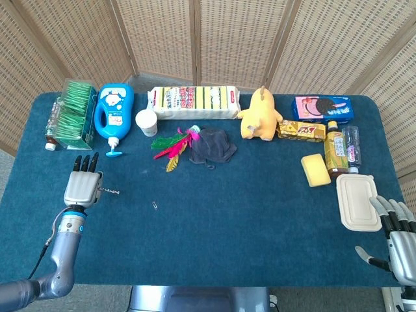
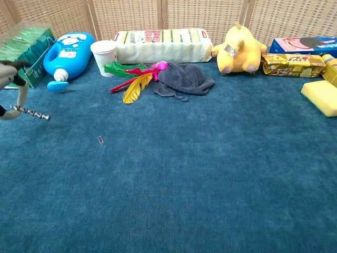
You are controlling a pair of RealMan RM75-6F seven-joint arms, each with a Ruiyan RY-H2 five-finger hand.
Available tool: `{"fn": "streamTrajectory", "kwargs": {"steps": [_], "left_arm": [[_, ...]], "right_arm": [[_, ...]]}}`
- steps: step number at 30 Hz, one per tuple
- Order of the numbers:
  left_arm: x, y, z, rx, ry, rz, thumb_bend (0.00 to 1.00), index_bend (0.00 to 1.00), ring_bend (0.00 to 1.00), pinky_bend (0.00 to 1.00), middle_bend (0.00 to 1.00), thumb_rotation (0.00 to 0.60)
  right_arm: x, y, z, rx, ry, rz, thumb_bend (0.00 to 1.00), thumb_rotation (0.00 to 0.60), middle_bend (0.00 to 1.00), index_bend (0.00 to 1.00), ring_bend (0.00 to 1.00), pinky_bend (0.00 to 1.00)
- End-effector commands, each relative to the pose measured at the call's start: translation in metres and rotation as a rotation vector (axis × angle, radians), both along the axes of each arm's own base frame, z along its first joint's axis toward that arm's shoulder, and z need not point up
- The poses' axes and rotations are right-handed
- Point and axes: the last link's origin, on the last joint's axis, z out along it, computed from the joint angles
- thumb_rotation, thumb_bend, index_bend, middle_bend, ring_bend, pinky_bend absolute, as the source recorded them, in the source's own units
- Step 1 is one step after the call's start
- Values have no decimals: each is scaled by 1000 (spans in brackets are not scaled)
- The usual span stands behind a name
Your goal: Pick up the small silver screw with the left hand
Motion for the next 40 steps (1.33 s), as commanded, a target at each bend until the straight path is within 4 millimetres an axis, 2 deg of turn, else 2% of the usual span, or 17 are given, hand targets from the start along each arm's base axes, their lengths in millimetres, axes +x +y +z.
{"fn": "streamTrajectory", "kwargs": {"steps": [1,11,23,29,40], "left_arm": [[9,-3,12,14,25,-49,676,593,0,6,0,600],[54,-12,35,32,218,-278,677,593,0,17,0,600],[96,-16,26,61,594,-567,676,593,0,61,0,600],[106,-27,11,45,649,-623,677,593,0,65,0,600],[106,-47,-8,32,791,-707,684,593,0,68,0,600]], "right_arm": [[0,0,0,-1,-1,1,0,600,0,0,0,0],[0,1,3,-6,-13,7,0,600,0,0,0,0],[0,1,8,-13,-25,9,0,600,0,0,0,0],[1,2,8,-13,-27,15,0,600,0,0,0,0],[1,4,12,-19,-38,22,0,600,0,0,0,0]]}}
